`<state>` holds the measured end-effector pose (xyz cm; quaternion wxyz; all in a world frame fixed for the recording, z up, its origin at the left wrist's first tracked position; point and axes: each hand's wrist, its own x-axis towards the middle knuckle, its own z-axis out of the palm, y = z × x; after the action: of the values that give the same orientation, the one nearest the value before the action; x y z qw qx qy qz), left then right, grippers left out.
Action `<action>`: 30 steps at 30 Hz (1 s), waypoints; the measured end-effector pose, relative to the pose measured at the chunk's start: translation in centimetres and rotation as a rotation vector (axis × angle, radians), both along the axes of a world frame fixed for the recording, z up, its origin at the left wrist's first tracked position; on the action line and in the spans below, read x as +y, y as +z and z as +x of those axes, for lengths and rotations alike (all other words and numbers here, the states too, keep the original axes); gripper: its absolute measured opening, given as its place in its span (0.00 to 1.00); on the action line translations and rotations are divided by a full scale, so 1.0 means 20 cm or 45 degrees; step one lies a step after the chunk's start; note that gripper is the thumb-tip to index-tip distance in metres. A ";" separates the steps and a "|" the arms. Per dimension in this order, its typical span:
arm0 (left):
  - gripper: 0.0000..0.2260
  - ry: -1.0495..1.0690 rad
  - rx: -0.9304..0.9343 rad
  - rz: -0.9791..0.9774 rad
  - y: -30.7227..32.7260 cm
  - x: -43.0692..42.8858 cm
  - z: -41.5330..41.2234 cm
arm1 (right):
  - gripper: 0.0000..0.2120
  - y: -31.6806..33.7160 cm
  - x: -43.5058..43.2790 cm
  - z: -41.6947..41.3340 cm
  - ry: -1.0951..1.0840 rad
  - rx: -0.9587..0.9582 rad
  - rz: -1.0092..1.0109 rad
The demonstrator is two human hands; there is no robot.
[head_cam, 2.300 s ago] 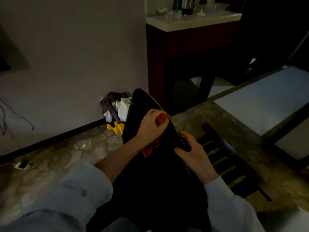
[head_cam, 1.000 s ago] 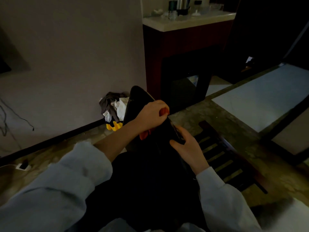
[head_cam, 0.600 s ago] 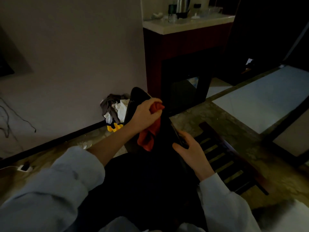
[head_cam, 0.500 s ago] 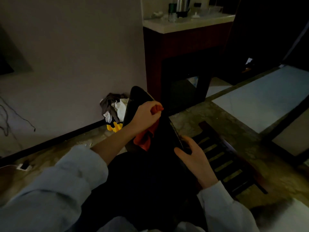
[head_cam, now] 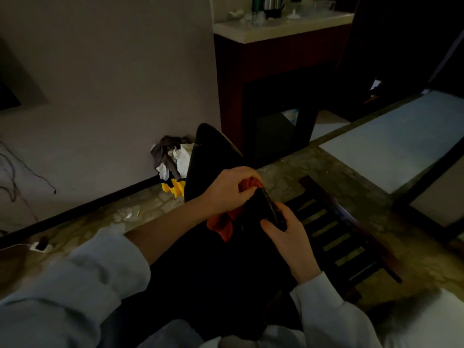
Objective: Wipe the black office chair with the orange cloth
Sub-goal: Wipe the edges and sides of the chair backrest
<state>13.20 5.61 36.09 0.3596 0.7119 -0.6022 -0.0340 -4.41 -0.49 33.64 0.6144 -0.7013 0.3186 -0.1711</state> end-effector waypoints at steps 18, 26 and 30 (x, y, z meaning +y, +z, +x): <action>0.08 -0.119 0.028 -0.003 -0.01 0.06 -0.12 | 0.16 0.00 0.01 -0.01 -0.030 -0.028 0.039; 0.07 0.339 -0.033 -0.140 -0.03 -0.06 0.04 | 0.22 0.00 0.04 -0.11 0.014 0.040 -0.105; 0.07 0.284 0.005 -0.101 -0.01 -0.03 -0.04 | 0.21 -0.03 0.10 -0.15 -0.041 0.019 -0.161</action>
<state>12.46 5.07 35.89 0.3902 0.7596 -0.5195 0.0285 -7.38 1.50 33.02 0.5634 -0.7348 0.3232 -0.1955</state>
